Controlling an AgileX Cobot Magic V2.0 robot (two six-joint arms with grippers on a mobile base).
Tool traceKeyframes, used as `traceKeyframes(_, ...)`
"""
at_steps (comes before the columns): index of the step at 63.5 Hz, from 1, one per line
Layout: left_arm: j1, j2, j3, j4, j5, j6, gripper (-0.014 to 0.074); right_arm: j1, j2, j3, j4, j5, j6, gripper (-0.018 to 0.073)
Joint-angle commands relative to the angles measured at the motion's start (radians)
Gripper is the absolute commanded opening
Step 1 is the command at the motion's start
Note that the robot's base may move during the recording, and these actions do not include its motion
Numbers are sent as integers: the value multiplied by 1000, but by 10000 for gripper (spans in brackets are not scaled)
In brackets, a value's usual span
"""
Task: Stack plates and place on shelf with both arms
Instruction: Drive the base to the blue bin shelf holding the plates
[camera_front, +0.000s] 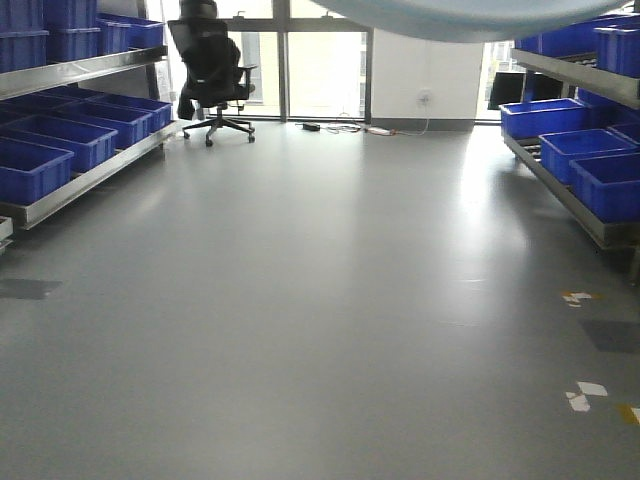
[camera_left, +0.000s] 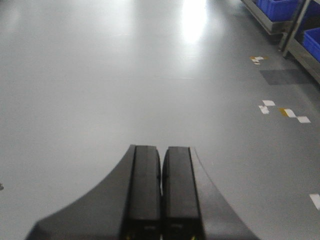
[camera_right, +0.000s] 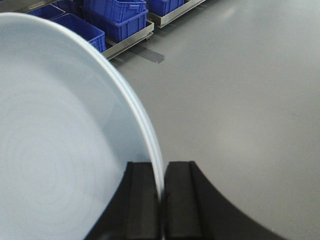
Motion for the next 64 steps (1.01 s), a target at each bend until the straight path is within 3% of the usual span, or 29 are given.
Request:
traceKeyframes(1,0,6,-29,-8,-85,-11,84,-3,-10,-28,22,-83,-3,57)
traceKeyframes(64,0,6,-29,-8,-85,-11,84,-3,-10,-28,22,-83,-3,57)
